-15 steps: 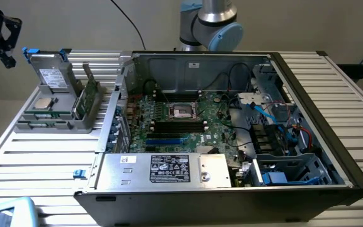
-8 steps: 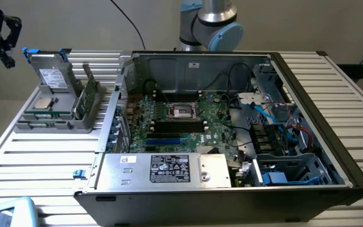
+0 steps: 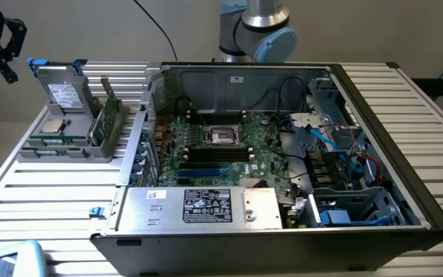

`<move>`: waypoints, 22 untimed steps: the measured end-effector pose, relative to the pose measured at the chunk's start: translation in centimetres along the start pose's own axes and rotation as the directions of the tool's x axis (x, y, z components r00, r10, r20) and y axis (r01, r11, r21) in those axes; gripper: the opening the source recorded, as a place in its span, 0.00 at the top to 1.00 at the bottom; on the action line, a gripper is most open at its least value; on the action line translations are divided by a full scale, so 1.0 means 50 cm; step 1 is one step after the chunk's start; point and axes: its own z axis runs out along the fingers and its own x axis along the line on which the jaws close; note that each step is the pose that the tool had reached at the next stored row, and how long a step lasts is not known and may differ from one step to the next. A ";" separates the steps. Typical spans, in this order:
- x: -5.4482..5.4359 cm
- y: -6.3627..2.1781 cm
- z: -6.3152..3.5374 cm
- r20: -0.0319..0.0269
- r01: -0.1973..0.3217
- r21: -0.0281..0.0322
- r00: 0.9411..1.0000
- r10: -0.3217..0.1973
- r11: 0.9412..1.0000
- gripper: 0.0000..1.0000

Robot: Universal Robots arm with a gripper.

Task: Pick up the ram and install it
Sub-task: 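Pick up the ram and move it above insertion slot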

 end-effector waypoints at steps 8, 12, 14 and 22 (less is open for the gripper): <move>0.000 0.000 0.001 -0.007 0.146 -0.003 0.989 -0.146 0.989 0.89; 0.000 0.000 0.002 -0.010 0.218 -0.005 0.976 -0.218 0.976 0.89; 0.000 0.000 0.003 -0.011 0.252 -0.006 0.968 -0.252 0.968 0.89; 0.000 0.000 0.005 -0.017 0.389 -0.011 0.921 -0.390 0.921 0.89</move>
